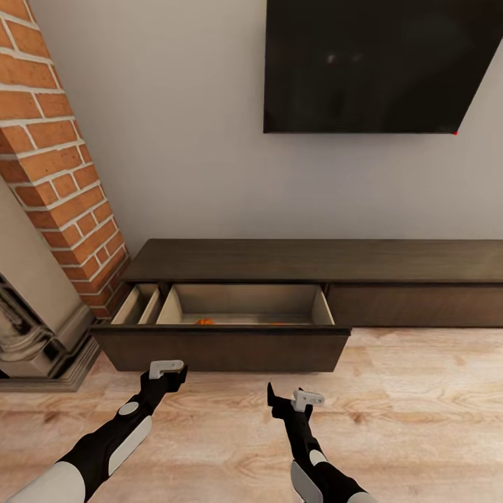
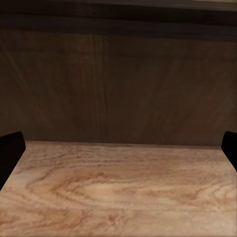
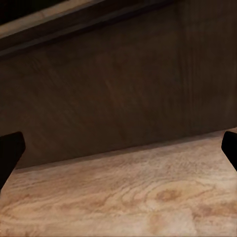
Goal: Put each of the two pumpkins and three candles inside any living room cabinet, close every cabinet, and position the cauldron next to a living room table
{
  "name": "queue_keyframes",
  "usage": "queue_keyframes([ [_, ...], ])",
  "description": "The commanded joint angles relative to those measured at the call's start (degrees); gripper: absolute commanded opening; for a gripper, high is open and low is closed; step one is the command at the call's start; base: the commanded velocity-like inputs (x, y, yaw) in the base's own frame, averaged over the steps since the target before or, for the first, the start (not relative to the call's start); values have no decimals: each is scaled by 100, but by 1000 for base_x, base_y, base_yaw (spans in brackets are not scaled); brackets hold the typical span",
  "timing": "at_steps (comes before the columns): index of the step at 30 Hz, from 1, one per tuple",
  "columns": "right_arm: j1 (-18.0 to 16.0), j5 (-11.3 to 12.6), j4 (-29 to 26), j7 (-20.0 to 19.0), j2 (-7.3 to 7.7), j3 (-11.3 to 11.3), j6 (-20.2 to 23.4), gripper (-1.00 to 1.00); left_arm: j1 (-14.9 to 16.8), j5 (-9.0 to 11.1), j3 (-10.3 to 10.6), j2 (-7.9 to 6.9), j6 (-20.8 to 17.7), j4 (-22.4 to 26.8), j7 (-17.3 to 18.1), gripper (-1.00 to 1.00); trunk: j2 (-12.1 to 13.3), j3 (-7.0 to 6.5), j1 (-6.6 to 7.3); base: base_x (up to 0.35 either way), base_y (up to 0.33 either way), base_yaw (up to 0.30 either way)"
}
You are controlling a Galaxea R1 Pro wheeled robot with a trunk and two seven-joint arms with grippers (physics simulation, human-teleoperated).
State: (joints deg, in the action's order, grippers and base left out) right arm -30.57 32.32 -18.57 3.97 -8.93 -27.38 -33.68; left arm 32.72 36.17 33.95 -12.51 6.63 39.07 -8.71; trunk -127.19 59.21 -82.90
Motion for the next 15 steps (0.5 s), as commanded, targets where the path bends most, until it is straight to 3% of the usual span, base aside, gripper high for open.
queue_keyframes([
  [1,-32,92,3,47,0,-48,-1,100,7,50,49,-7,33,4,-44,100,-2,5,1,3,0,0],
  [7,-279,467,74,44,12,-48,81,100,7,51,50,-12,54,4,-4,100,-2,5,1,1,0,0],
  [15,-505,462,106,43,14,-51,447,100,7,66,202,-6,164,-4,23,100,-2,5,1,0,0,0],
])
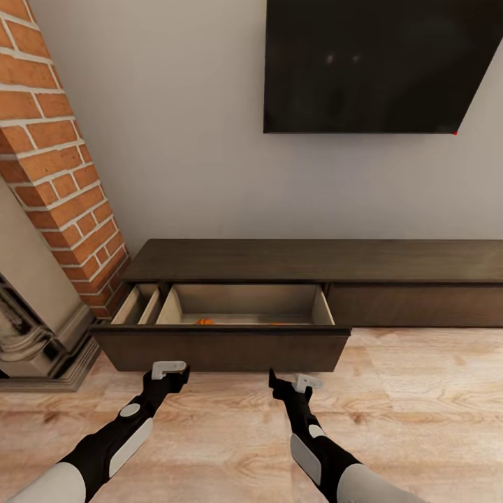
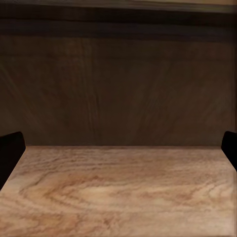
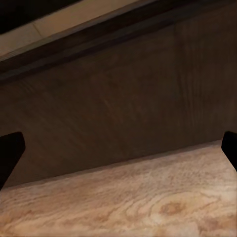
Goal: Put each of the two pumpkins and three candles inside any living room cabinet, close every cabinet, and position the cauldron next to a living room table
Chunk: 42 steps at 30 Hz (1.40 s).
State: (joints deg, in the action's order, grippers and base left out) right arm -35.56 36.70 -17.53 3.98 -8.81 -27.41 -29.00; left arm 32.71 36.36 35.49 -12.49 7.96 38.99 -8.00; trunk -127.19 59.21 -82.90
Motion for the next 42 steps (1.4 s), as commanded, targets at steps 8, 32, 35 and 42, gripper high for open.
queue_keyframes([
  [8,-37,-19,229,42,-6,-56,-6,100,6,55,88,-3,80,3,-36,100,-2,5,1,0,0,0],
  [32,-39,58,310,92,2,-46,-5,100,-70,54,409,-24,92,78,-13,100,-2,5,1,42,16,0],
  [35,-39,58,318,94,-3,-46,-1,100,-72,61,504,-35,93,87,-16,100,-2,5,1,0,0,0],
  [42,-39,57,321,94,-7,-45,13,100,-72,56,528,-52,92,91,-19,100,-2,5,1,133,39,0],
])
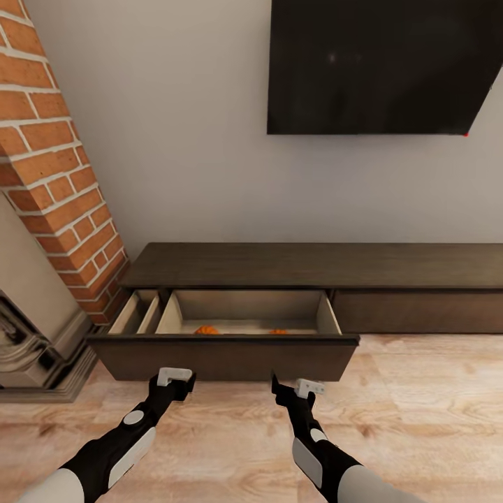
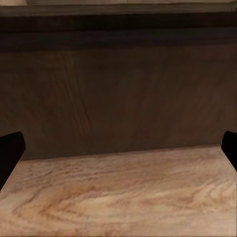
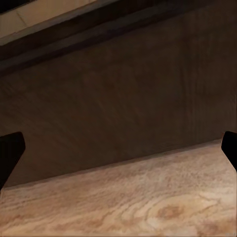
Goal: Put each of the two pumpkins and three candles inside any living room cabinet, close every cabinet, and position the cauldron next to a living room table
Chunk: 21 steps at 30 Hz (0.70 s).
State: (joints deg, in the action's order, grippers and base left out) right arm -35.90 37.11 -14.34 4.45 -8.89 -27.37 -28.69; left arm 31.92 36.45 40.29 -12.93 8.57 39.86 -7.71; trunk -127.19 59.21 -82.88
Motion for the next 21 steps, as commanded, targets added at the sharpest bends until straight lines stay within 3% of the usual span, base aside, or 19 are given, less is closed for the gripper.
queue_keyframes([
  [1,-5,16,2,47,1,-49,-17,100,6,47,49,-8,31,4,-48,100,-2,5,-2,262,99,0],
  [21,-5,16,2,47,3,-49,-14,100,8,38,49,1,31,4,-50,100,-2,5,-2,180,30,0],
])
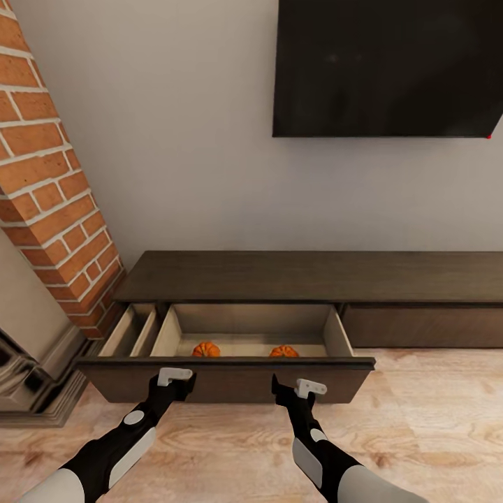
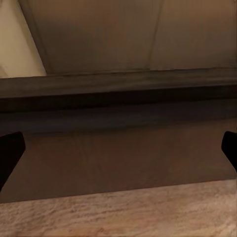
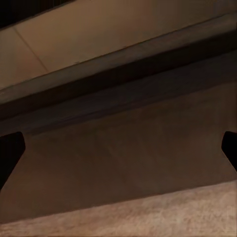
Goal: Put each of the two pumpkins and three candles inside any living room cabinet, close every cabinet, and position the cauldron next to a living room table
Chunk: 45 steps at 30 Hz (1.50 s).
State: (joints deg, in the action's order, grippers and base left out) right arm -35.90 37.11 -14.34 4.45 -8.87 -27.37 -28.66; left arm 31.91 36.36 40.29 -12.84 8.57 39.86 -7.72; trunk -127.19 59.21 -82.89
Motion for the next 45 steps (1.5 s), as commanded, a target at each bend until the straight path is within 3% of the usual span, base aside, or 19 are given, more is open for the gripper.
queue_keyframes([
  [1,-5,16,1,47,0,-49,-17,100,8,47,48,-8,30,5,-49,100,-2,5,0,77,1,0],
  [25,-5,16,1,45,8,-49,-17,100,8,55,49,5,30,5,-50,100,-2,5,0,28,0,0],
  [45,-5,18,1,45,8,-49,-17,100,8,73,40,10,30,5,-54,100,-644,292,-352,0,0,0],
])
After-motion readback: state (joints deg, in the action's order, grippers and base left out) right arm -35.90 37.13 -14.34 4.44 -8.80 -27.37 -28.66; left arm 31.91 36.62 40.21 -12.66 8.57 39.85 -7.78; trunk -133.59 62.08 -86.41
